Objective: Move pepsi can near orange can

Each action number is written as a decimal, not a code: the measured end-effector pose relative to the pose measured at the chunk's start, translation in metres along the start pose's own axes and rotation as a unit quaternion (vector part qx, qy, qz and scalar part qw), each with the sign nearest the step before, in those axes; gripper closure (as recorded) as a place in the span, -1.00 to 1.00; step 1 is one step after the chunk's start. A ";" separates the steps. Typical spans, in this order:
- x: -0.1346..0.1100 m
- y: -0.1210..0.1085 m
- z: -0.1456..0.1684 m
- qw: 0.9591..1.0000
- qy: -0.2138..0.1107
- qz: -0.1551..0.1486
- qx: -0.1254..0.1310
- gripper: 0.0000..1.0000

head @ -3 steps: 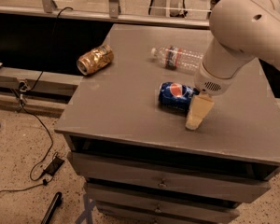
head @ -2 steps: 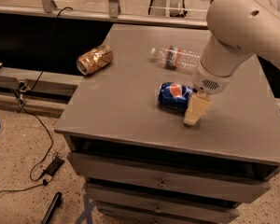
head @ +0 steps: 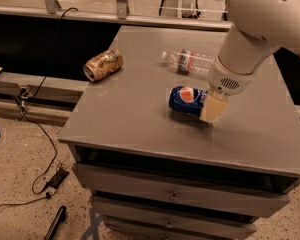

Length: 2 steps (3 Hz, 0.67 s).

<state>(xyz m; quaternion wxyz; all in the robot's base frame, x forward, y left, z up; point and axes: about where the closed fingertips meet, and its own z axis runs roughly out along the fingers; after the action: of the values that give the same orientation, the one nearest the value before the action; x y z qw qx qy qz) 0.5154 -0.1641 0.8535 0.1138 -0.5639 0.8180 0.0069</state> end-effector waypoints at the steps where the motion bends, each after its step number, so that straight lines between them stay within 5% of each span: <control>1: 0.000 0.000 0.000 1.000 0.000 -0.001 0.000 1.00; 2: -0.001 0.001 0.000 1.000 -0.001 -0.001 0.001 1.00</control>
Offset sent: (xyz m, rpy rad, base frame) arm -0.0005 0.0012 -0.0005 0.0071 -0.0052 0.0072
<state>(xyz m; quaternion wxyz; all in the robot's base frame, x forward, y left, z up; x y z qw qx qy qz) 0.5150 -0.1634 0.8539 0.1148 -0.5646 0.8173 0.0067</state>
